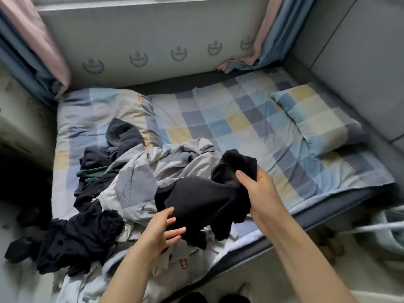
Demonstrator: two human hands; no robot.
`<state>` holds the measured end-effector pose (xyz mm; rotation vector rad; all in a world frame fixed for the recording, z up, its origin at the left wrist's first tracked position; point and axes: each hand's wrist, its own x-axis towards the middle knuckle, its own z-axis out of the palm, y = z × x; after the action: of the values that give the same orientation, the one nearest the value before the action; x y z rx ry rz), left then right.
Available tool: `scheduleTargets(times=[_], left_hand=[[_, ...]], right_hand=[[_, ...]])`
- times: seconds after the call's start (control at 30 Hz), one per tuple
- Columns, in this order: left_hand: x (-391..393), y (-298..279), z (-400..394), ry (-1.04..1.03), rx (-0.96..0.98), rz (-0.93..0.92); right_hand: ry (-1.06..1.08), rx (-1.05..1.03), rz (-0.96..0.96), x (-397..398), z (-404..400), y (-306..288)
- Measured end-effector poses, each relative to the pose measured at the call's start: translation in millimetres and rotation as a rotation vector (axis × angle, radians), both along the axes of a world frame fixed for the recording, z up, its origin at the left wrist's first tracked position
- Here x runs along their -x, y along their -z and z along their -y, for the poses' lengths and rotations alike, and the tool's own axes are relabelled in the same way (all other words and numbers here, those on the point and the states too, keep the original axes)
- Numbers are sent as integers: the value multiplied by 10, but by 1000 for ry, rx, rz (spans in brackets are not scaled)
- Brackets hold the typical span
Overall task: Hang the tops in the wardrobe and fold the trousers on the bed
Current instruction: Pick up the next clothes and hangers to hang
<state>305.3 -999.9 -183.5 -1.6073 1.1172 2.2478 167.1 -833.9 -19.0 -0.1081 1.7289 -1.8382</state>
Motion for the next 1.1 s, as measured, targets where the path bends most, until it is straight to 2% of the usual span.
scheduleTargets(times=[0.1,0.2,0.3,0.37,0.43,0.5,0.6,0.7,0.77,0.83,0.9,0.93,1.0,1.07,1.1], left_hand=[[307,55,-136,226,376,31],[564,1,-318,571,728,-152],[882,-15,-738,1095,863,-425],[1035,32,-1067,1404,921,-507],[1120,91,-1424,1543,916,-598],[1136,83,-1749,1472,860,-726],[1187,-120,-2229,1243,752,-887],[1304,-354,-2635,1211,592,-1042],[1397,-524,-2928,1226,585,-1076],[1484,-571,-3122,1286,686,-1103],[1535,-518,-3183,1336,938,-1113],[1536,-508,-3161,1320,997,-1055],[1521,-514,-3123,1251,1048,-990],[1481,-656,-3163,1163,1256,-1121],[1458,-755,-3222,1104,1338,-1249]], right_hand=[[153,165,81,3,-414,-353],[243,275,140,14,-729,-627],[372,348,144,-3,-1108,-855],[429,394,126,-35,-1338,-985],[490,419,97,-94,-1587,-1099],[561,428,72,-166,-1811,-1189],[679,417,39,-301,-2155,-1287],[719,349,40,-421,-2384,-1331],[739,327,24,-508,-2582,-1351],[779,297,-20,-591,-2818,-1392],[878,245,-89,-662,-3135,-1423],[951,199,-122,-683,-3311,-1416],[1140,-11,-138,-689,-3687,-1312],[1268,-338,-65,-662,-4031,-1111],[1253,-491,-13,-638,-4152,-1010]])
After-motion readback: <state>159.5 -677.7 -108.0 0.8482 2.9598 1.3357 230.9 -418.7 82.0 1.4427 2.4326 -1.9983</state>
